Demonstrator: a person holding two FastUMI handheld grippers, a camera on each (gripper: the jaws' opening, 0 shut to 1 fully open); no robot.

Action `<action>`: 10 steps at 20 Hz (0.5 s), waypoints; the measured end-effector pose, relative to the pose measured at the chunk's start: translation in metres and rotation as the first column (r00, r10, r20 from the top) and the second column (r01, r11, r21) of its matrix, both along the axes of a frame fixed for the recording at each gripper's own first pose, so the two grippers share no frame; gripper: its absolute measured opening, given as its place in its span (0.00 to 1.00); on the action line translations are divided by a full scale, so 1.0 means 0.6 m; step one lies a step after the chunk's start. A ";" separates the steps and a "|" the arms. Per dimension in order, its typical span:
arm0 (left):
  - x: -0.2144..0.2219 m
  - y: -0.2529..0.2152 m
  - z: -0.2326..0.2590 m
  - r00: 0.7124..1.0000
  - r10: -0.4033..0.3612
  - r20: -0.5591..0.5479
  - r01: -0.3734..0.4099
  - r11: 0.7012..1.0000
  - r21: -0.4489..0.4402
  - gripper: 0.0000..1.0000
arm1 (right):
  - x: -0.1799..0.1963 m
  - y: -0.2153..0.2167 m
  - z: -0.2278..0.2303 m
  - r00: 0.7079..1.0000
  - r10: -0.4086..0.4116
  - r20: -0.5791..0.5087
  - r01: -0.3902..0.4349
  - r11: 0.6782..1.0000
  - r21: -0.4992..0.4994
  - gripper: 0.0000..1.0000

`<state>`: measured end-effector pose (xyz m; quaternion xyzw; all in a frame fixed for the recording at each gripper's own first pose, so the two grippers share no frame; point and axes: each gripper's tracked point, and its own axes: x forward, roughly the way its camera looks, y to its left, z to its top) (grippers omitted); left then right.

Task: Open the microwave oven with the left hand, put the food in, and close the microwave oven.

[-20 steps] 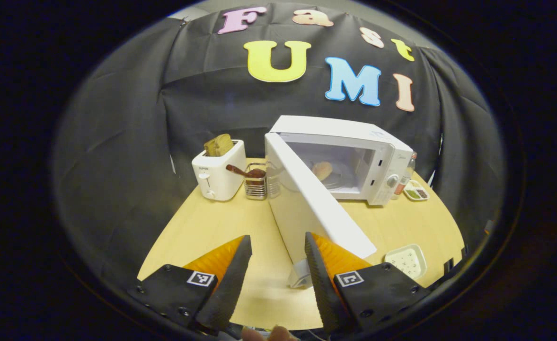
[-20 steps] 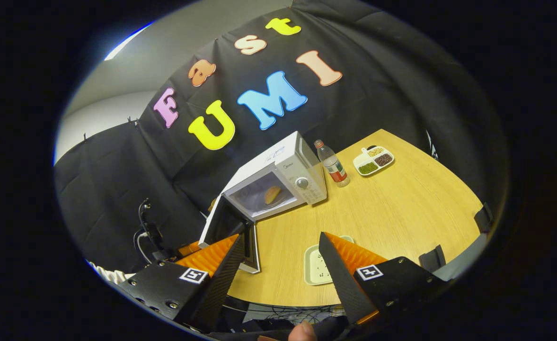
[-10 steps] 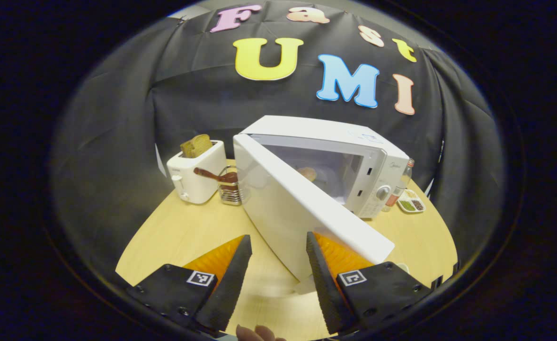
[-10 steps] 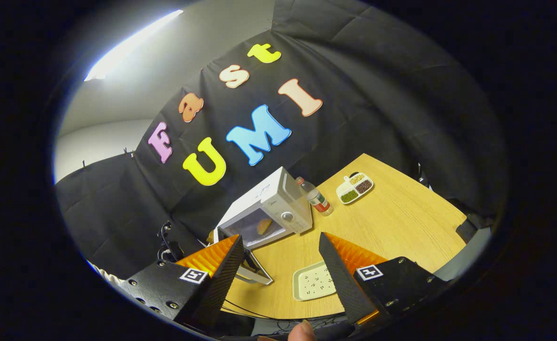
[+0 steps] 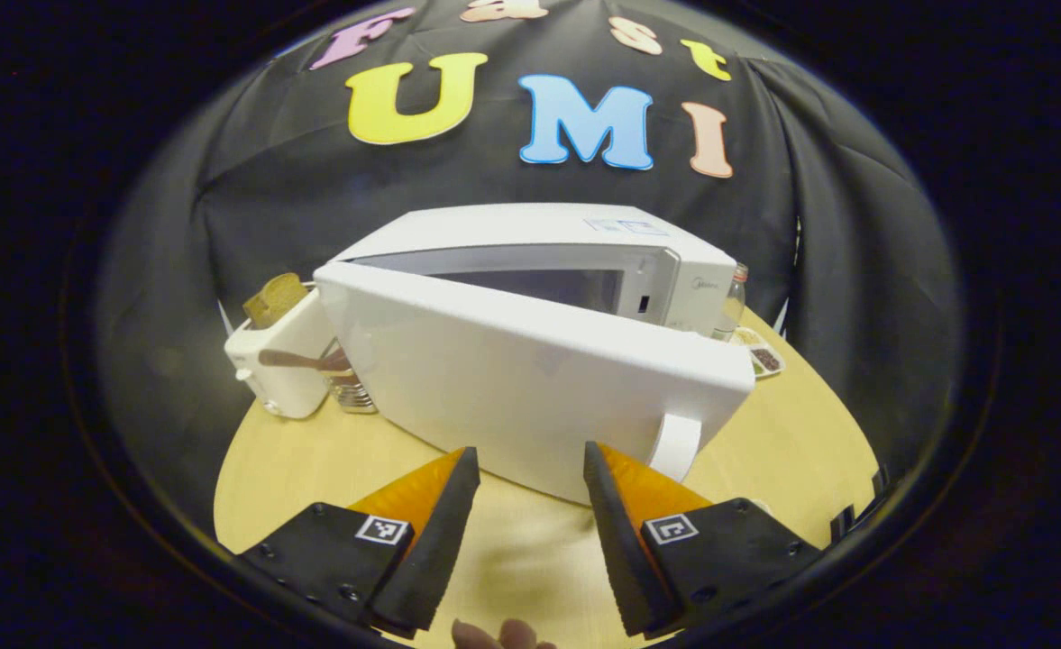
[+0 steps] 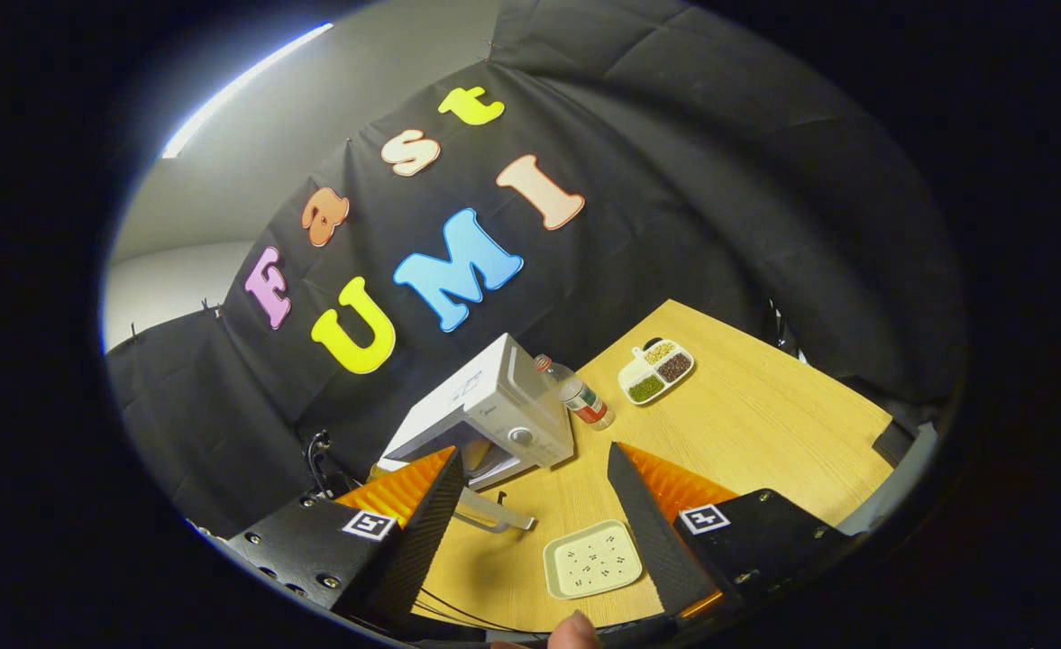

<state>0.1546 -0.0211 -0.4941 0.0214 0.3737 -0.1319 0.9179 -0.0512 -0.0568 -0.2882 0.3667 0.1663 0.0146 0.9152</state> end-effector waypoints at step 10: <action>0.093 -0.057 -0.042 0.996 -0.091 0.009 0.091 0.995 -0.037 0.77 | 0.063 0.036 -0.042 0.995 -0.045 -0.085 0.042 0.998 -0.040 0.98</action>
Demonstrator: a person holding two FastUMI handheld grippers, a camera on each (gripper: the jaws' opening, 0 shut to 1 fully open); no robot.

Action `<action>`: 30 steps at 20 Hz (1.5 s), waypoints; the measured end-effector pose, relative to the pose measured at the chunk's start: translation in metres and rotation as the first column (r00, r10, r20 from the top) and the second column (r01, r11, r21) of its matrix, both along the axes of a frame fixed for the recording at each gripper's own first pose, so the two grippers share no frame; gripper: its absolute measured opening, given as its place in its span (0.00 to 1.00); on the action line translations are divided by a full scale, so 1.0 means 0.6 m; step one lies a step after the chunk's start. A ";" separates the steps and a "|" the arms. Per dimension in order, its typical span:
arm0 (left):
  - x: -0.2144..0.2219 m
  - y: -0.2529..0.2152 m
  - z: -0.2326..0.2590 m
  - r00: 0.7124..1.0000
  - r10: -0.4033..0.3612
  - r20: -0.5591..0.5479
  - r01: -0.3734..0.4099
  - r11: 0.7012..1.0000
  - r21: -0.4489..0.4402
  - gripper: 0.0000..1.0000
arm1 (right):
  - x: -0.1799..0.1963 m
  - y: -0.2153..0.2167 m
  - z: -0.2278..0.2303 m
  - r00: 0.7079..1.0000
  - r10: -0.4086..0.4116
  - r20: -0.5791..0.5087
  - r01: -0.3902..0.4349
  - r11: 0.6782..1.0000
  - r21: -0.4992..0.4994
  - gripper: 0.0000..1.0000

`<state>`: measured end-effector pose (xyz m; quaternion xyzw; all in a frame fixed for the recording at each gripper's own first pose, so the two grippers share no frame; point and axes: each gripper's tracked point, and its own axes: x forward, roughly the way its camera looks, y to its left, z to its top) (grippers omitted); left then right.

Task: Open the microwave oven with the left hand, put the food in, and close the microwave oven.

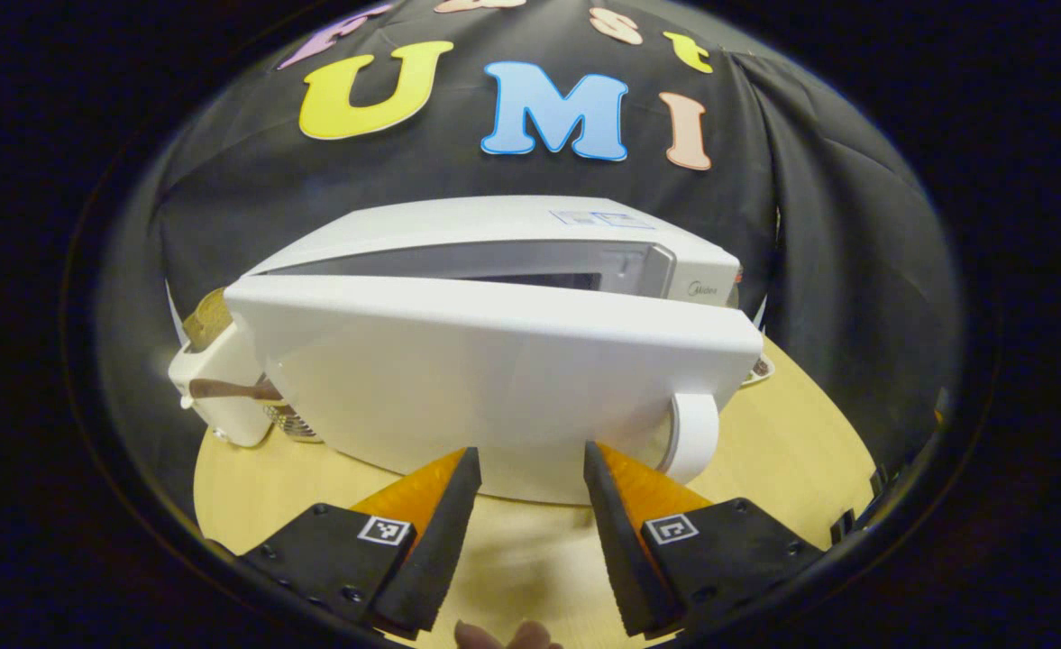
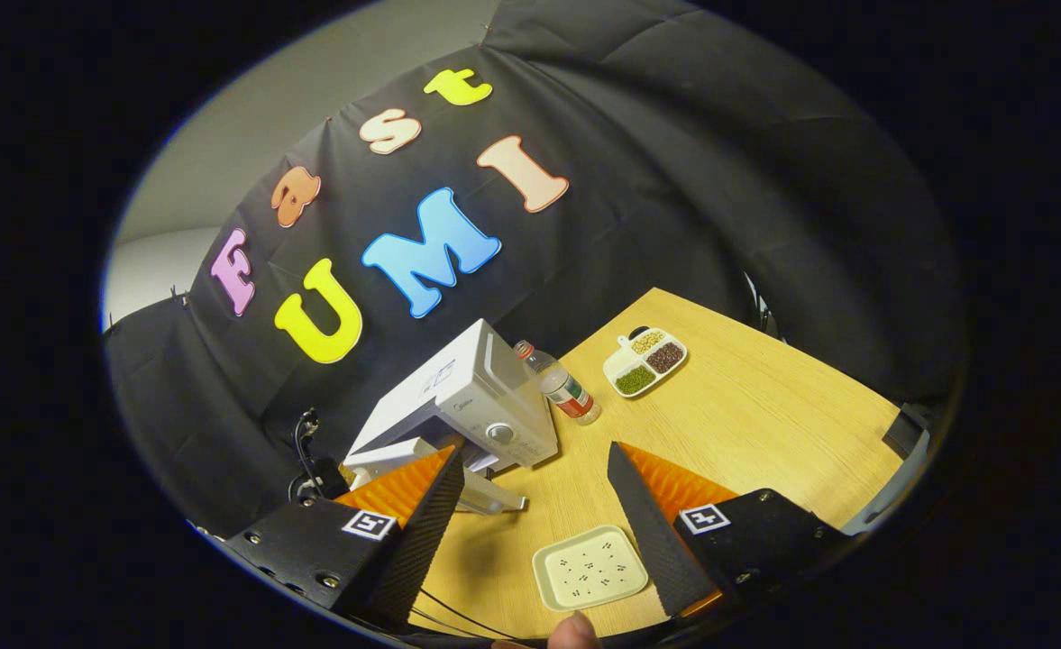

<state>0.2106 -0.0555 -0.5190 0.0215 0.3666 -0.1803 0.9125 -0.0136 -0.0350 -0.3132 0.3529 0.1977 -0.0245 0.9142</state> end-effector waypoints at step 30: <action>0.114 -0.060 -0.064 0.962 0.068 -0.266 -0.152 0.939 -0.309 0.77 | -0.019 0.106 -0.065 0.964 0.041 -0.261 -0.068 0.993 -0.096 0.98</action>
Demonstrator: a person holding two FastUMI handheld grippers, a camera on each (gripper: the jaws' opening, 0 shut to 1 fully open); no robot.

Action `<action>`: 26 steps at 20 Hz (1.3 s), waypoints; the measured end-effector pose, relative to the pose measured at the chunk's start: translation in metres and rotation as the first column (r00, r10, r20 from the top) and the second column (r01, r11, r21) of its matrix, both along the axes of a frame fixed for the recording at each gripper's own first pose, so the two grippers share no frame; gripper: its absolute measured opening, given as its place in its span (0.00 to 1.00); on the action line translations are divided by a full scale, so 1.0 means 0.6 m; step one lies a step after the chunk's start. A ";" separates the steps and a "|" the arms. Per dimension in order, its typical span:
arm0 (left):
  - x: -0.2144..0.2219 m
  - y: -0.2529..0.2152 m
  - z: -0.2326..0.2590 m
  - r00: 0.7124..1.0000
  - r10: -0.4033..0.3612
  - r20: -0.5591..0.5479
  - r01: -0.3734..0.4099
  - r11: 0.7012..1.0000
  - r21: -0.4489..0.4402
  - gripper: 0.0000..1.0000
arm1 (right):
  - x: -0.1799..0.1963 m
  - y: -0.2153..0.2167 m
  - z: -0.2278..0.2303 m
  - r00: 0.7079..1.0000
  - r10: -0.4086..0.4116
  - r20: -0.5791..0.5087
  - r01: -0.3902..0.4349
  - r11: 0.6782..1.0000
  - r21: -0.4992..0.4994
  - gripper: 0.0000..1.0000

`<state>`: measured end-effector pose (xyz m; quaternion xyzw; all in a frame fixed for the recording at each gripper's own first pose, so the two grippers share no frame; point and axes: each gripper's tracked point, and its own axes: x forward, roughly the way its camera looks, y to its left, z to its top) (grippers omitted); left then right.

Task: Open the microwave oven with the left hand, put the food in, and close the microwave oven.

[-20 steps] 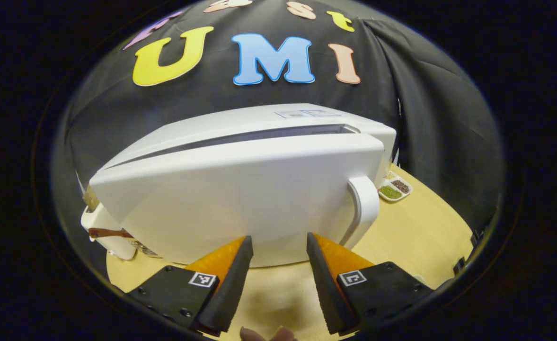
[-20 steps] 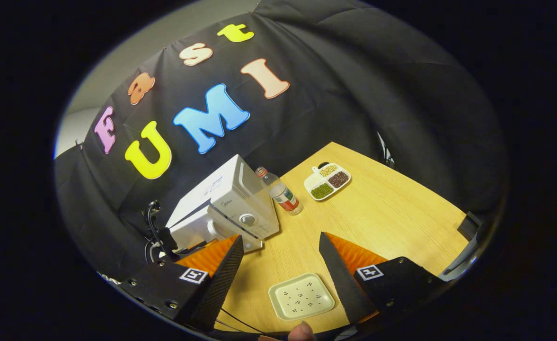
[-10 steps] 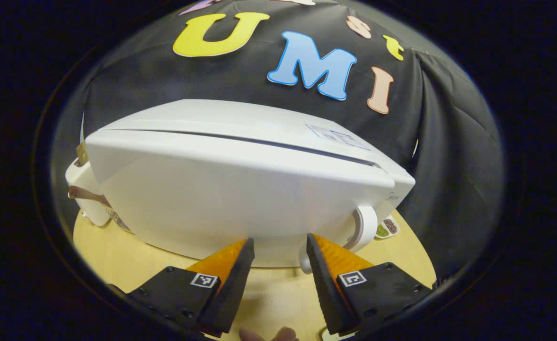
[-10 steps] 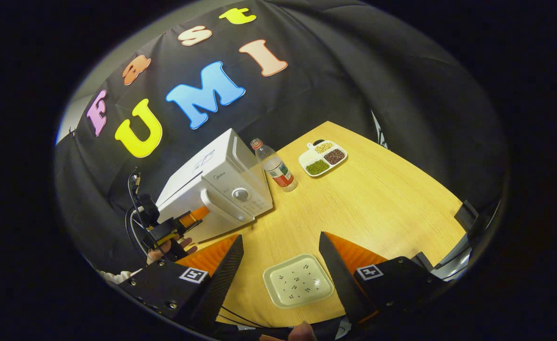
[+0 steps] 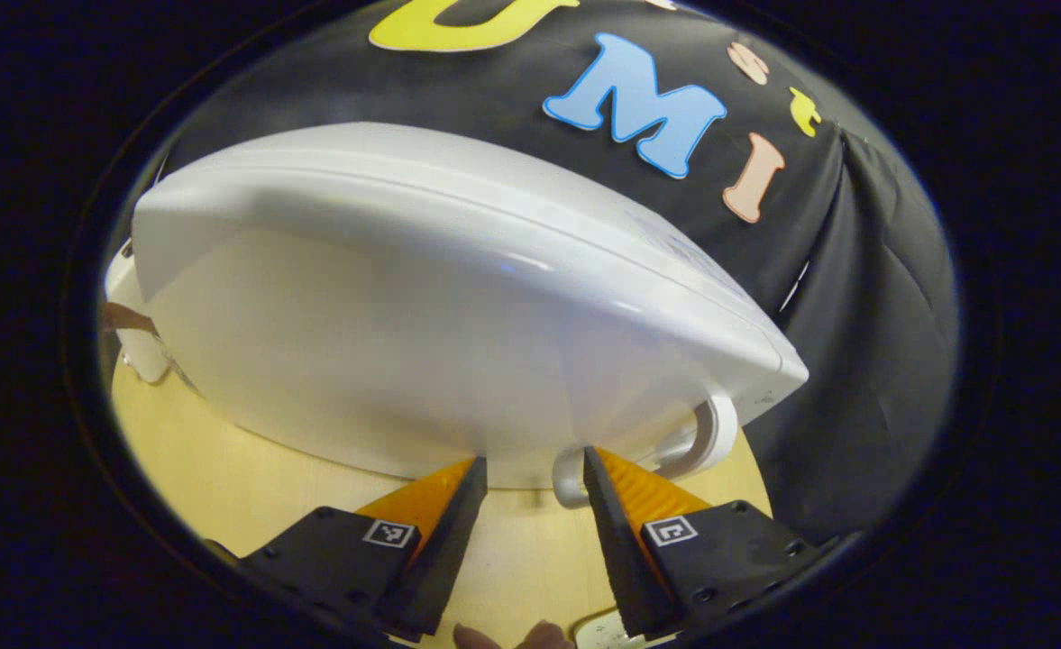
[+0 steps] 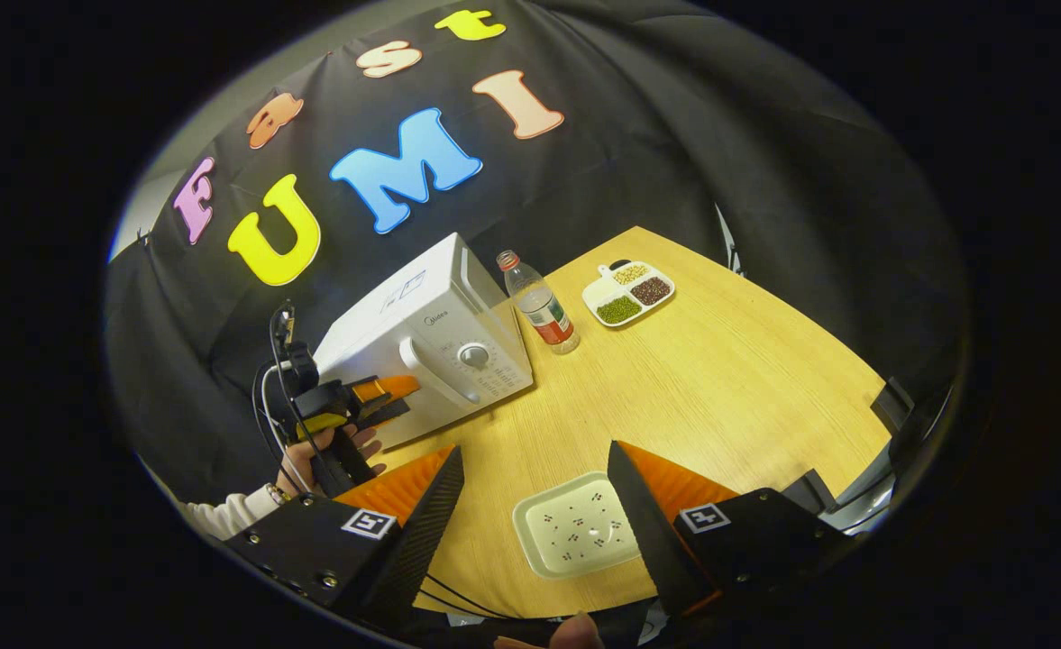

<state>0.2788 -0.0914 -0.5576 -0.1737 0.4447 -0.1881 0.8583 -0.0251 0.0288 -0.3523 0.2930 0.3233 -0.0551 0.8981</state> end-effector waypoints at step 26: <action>-0.484 0.233 0.079 0.906 0.407 -0.111 -0.389 0.908 0.152 0.84 | -0.103 -0.072 0.050 0.951 0.289 0.111 -0.294 0.955 0.033 0.98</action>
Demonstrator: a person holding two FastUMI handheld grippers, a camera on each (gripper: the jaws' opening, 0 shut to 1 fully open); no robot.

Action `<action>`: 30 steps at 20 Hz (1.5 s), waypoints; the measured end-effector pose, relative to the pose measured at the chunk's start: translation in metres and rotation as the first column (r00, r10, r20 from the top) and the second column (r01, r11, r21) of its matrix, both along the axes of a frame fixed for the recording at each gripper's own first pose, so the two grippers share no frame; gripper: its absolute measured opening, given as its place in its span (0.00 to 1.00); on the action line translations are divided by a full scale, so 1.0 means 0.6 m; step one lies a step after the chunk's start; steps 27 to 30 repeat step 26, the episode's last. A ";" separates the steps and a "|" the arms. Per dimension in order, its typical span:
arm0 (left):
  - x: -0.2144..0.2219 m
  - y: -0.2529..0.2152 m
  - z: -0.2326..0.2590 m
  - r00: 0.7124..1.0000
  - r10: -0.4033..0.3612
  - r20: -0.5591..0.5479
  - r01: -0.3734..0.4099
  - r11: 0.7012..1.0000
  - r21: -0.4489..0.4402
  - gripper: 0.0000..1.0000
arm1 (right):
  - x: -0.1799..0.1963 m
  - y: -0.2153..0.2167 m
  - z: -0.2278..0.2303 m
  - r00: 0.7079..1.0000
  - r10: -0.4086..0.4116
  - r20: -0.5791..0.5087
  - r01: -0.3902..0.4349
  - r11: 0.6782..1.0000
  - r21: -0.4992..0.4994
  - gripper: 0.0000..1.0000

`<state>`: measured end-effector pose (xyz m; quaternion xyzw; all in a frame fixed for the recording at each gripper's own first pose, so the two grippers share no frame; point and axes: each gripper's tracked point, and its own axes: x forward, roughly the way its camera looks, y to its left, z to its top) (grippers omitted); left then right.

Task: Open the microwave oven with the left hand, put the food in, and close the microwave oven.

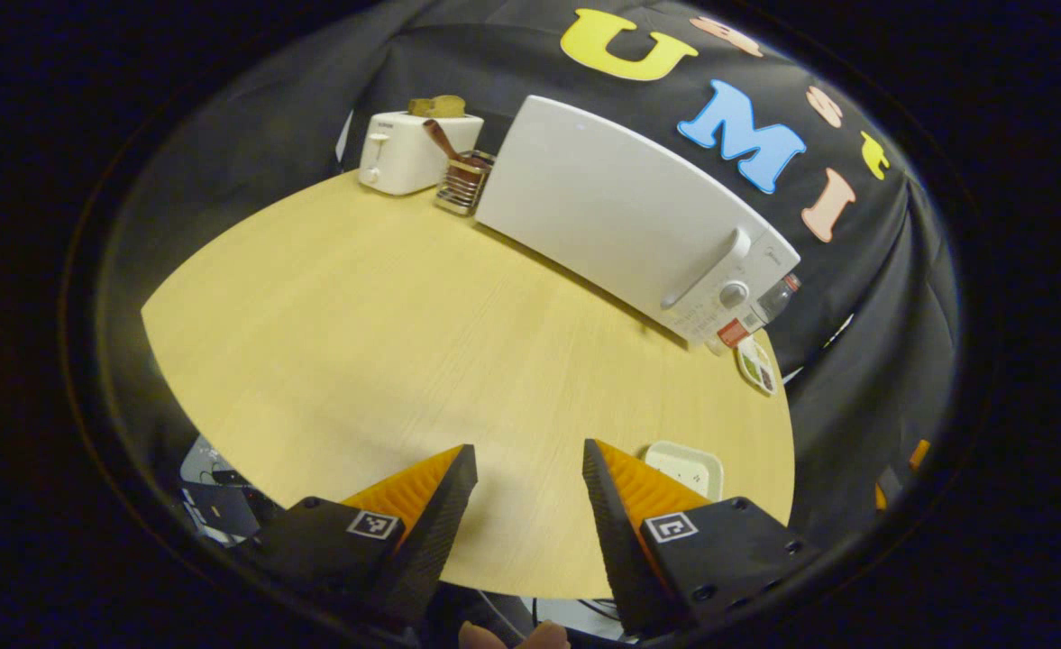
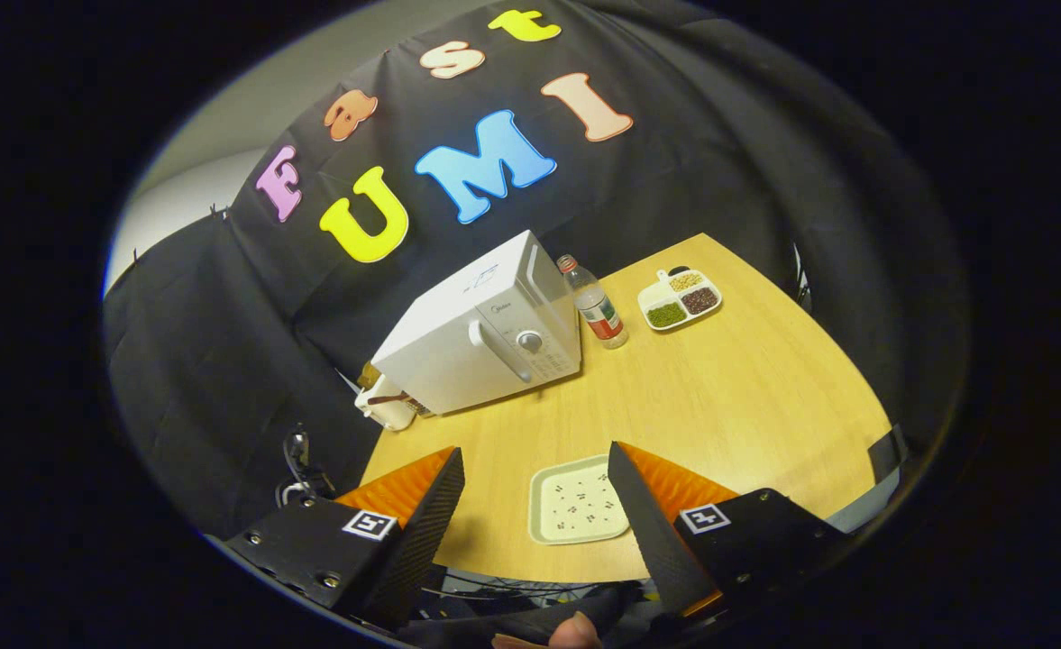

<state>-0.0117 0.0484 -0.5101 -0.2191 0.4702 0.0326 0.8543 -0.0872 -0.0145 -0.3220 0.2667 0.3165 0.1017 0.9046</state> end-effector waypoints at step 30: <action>0.063 0.012 0.873 0.559 -0.193 0.806 -0.065 0.959 0.275 0.83 | 0.129 0.011 0.520 0.831 -0.100 0.547 0.315 0.895 -0.315 0.93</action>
